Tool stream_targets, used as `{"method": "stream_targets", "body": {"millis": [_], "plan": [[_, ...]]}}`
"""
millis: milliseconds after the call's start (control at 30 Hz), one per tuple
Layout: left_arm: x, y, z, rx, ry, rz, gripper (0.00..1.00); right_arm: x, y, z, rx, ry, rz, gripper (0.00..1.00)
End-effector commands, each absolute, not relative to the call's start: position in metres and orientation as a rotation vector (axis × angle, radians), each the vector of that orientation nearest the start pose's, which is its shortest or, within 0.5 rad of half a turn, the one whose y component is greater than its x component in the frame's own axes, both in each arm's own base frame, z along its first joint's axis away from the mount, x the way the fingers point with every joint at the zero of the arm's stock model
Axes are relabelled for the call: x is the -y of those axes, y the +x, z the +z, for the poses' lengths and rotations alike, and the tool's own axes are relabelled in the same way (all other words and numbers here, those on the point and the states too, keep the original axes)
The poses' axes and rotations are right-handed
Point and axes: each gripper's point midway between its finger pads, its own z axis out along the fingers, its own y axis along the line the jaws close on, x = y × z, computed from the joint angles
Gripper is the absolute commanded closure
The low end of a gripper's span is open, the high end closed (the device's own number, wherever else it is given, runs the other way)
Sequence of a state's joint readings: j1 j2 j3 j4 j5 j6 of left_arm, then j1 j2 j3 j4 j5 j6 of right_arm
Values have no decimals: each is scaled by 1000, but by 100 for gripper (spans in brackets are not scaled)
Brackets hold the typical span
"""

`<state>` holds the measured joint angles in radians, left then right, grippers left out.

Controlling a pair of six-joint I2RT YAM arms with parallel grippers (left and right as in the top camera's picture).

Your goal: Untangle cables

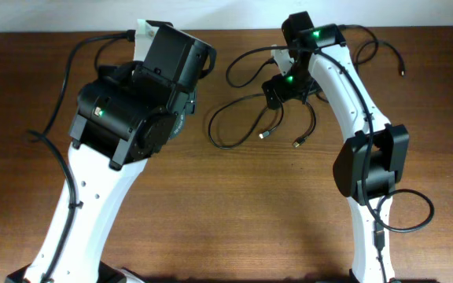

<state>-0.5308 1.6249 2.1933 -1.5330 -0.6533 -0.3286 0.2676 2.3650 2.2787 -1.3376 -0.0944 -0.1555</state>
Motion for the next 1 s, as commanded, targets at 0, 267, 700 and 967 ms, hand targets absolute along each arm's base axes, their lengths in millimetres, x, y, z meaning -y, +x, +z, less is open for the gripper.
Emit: {"method": "stream_targets", "body": {"millis": [0, 267, 700, 967], "plan": [[75, 333, 389, -2315, 2, 408, 1, -146, 471, 80, -2900, -789, 140, 2], [75, 334, 389, -2314, 2, 408, 1, -139, 471, 58, -2676, -1388, 44, 1], [75, 333, 389, -2315, 2, 407, 1, -145, 499, 59, -2396, -1624, 7, 1], [75, 333, 388, -2317, 4, 404, 1, -135, 505, 26, -2440, -1610, 40, 1]]}}
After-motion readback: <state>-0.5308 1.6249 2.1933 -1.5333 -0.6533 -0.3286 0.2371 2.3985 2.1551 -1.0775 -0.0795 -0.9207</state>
